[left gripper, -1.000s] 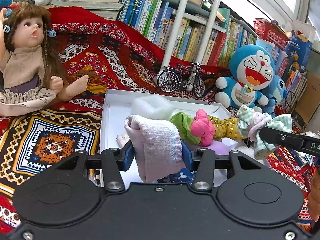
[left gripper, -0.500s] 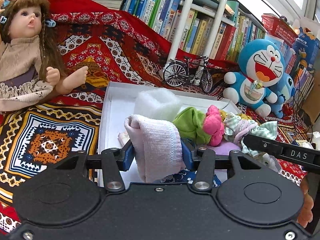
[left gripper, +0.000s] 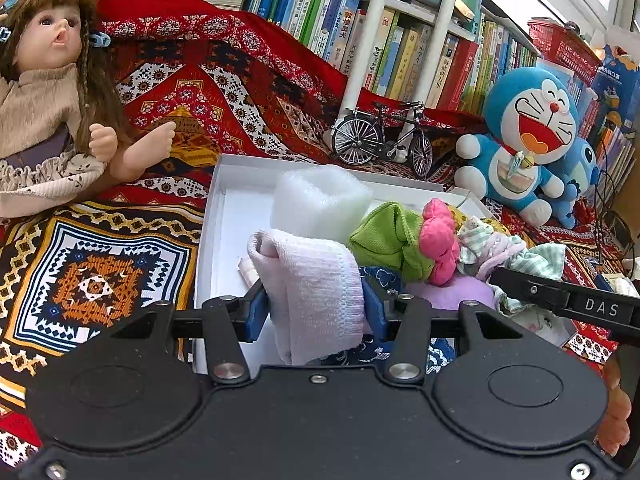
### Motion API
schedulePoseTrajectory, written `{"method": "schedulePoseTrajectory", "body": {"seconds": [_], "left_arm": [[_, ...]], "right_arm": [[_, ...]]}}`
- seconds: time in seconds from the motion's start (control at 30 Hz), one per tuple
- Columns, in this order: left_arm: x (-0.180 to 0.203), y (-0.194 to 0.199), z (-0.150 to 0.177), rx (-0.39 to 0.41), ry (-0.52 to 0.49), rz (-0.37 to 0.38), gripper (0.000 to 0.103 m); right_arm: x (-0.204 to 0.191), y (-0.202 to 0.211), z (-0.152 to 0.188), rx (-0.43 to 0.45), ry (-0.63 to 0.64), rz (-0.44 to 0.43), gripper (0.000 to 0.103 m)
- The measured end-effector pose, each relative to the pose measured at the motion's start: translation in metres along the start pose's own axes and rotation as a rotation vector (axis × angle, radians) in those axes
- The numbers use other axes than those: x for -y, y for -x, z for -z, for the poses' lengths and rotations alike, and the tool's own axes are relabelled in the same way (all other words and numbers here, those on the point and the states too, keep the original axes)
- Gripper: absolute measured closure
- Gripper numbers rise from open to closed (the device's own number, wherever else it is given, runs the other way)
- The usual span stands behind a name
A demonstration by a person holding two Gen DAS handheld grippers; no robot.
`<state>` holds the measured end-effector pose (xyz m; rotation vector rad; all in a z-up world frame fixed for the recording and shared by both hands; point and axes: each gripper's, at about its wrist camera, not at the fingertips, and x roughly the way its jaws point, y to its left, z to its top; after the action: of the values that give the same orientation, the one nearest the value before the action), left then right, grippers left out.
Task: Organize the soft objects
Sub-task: 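Open the left tool to drop the sock in the box while the right tool releases the mint cloth, then withdraw the left tool toward the blue mask packet while the right tool moves toward the beige block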
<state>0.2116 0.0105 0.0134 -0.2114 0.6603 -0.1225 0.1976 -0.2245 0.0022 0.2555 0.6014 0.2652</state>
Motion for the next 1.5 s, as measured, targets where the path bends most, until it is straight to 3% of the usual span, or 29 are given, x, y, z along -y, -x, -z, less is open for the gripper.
{"method": "schedulePoseTrajectory", "body": {"seconds": [0.1,0.2,0.53,0.77,1.2,1.5], "left_arm": [[0.003,0.004,0.0,0.008,-0.015,0.001,0.055],[0.007,0.01,-0.001,0.018,-0.036,0.003,0.049],[0.017,0.045,0.0,0.083,-0.088,0.023,0.024],[0.021,0.071,0.007,0.124,-0.103,0.052,0.017],[0.022,0.111,0.025,0.185,-0.127,0.081,0.011],[0.01,0.129,0.042,0.197,-0.146,0.061,0.01]], "right_arm": [[-0.003,0.004,0.0,0.012,0.011,-0.001,0.058],[-0.007,0.011,0.001,0.029,0.03,-0.002,0.041],[-0.017,0.036,0.003,0.07,0.072,0.013,0.029],[-0.027,0.057,0.012,0.11,0.109,0.018,0.02],[-0.05,0.087,0.034,0.153,0.197,0.03,0.016],[-0.062,0.098,0.055,0.157,0.242,0.03,0.014]]}}
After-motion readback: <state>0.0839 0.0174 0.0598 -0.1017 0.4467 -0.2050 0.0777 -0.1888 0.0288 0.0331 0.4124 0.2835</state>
